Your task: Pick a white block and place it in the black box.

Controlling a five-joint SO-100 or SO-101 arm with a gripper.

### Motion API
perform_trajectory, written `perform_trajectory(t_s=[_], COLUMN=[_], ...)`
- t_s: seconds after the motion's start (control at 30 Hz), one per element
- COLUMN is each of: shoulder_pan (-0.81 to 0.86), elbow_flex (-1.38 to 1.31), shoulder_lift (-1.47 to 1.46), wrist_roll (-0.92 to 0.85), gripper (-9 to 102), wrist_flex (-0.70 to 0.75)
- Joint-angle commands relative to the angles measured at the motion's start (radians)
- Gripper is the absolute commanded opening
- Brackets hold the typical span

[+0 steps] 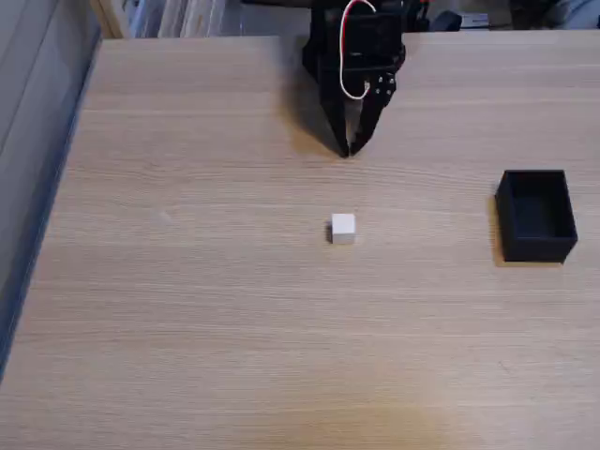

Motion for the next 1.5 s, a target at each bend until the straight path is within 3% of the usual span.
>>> perform_trajectory(t_s=[0.0,0.5,0.8,1.2,1.47], shoulder_pan=[0.006,0.031,0.052,0.075,0.089], elbow_flex=[0.014,-0.074,-0.357,-0.482,-0.652], shoulder_lift=[0.006,-0.06,-0.434,-0.896,-1.177], wrist_roll=[-0.005,-0.072,-0.137,-0.11,-0.087], gripper=[0,3,20,25,25], wrist_flex=[0.003,0.009,0.017,-0.311,-0.413])
